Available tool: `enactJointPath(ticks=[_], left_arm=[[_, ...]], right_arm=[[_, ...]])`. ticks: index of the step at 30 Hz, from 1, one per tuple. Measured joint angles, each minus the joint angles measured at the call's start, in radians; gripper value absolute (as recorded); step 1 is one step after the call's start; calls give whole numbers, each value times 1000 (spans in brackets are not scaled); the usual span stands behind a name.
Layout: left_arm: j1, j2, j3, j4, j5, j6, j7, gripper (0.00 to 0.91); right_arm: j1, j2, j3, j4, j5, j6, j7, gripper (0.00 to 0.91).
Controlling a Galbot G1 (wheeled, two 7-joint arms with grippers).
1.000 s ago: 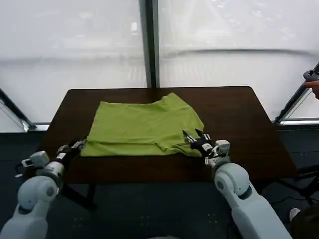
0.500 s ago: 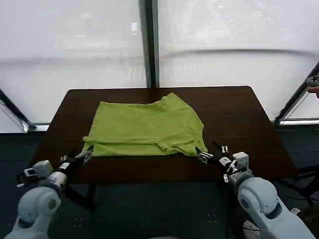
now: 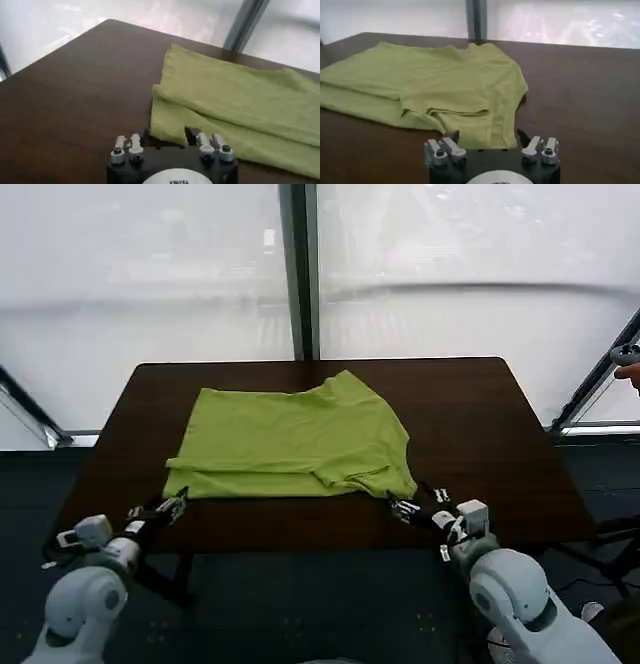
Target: Fold and organize the clothes.
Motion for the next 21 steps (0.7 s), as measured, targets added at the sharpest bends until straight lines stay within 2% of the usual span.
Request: enactJointPath(ticks=[6, 18, 21], left_arm=[[4, 2, -4, 4, 0, -5, 0, 0], [60, 14, -33, -43, 17, -3, -4, 0], [88, 12, -47, -65, 19, -3, -4, 0]], right_arm=[[-1, -19, 12, 15, 43, -14, 28, 0], [-78, -113, 76, 108, 188, -93, 91, 0], [-104, -132, 91, 132, 199, -101, 94, 0]])
